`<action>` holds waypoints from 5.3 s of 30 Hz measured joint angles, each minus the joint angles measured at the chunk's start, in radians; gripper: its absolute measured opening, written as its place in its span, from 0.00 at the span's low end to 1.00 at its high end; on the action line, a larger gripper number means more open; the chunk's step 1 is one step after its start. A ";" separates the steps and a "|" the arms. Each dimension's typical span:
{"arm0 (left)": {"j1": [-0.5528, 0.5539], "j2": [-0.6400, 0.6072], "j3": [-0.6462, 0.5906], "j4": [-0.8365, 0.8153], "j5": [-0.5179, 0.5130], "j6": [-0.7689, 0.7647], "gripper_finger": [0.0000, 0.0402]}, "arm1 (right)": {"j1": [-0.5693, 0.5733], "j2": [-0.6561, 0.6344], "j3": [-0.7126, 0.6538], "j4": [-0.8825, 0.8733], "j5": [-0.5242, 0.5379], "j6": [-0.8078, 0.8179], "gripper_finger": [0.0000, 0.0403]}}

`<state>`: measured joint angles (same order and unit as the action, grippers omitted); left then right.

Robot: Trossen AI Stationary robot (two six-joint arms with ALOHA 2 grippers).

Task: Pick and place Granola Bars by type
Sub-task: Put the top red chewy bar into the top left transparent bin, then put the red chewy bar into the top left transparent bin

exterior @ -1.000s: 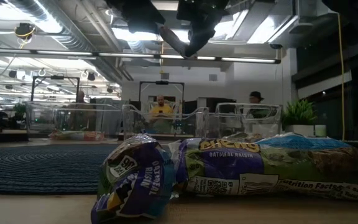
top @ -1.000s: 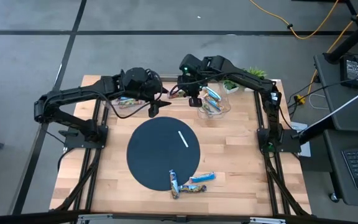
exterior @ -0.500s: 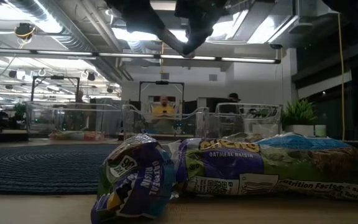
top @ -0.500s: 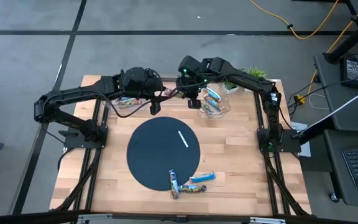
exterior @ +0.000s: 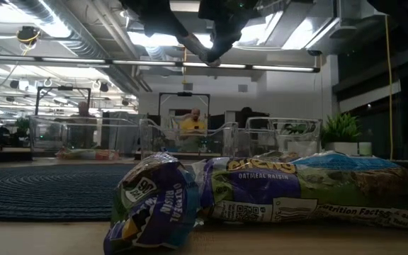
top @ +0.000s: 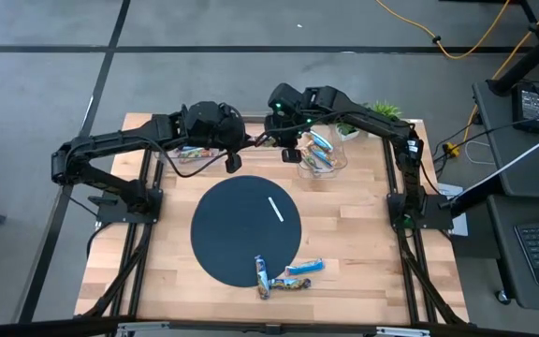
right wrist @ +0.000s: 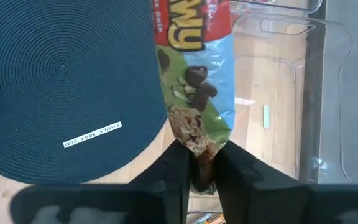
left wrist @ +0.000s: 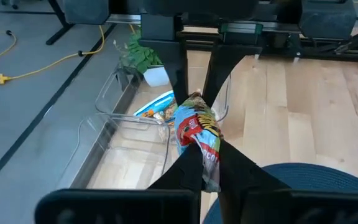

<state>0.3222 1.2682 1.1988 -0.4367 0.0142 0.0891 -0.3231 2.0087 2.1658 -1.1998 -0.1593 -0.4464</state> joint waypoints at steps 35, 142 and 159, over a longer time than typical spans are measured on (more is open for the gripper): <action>0.013 -0.246 0.128 -0.378 -0.231 -0.093 0.03 | -0.127 -0.203 0.133 -0.299 0.027 0.076 0.18; 0.778 -0.196 -0.367 -0.346 0.090 0.078 0.41 | -0.061 -0.830 -0.802 0.241 -0.094 0.174 0.12; 0.617 -0.479 -0.220 -0.450 0.190 -0.019 0.37 | 0.278 -0.824 -0.801 0.119 -0.047 0.096 0.12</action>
<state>0.9388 0.7891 0.9787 -0.8867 0.2039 0.0700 -0.0451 1.1850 1.3643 -1.0809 -0.2066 -0.3504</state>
